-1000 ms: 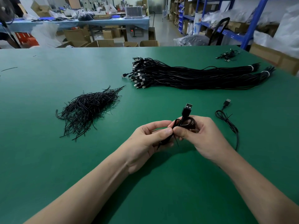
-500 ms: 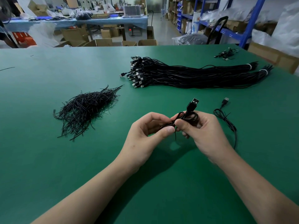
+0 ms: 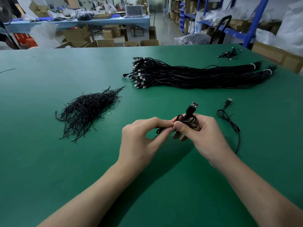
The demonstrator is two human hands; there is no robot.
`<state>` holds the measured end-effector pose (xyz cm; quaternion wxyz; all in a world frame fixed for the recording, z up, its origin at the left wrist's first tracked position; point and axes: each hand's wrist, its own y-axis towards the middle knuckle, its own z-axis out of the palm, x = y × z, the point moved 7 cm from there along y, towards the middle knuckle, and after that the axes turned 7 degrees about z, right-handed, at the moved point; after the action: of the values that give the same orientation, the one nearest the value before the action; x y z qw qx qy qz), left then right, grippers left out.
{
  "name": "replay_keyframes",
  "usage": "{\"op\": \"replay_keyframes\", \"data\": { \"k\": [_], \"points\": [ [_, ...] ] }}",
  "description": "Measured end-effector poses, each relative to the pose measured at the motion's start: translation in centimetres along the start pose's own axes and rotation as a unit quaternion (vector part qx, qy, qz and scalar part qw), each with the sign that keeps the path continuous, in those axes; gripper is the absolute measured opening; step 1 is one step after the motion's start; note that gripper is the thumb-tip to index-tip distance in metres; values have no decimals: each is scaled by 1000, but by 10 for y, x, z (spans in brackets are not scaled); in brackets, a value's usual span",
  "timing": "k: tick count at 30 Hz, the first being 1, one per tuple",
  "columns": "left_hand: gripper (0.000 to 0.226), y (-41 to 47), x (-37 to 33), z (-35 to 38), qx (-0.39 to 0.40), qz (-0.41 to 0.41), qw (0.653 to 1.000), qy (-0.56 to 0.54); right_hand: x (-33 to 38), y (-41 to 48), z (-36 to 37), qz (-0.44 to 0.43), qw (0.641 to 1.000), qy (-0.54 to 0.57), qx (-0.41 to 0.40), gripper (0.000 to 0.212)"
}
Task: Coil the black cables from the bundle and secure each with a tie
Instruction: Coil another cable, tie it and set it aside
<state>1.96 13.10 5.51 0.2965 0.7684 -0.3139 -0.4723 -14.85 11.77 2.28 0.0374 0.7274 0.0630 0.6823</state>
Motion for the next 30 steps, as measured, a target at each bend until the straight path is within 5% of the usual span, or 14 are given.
{"op": "replay_keyframes", "data": {
  "k": [3,8,16,30],
  "points": [
    [6,1,-1,-1,2,0,1000,-3,0,-1,0,2,1000,7,-3,17],
    [6,-1,17,6,26,-130,983,-129,1,-1,-1,-2,1000,1,-4,15],
    [8,-4,24,8,9,-176,971,-158,5,-1,0,-18,999,-46,4,15],
    [14,-1,18,2,-24,-135,987,-81,10,-5,2,-45,995,-87,-23,7]
  ]
}}
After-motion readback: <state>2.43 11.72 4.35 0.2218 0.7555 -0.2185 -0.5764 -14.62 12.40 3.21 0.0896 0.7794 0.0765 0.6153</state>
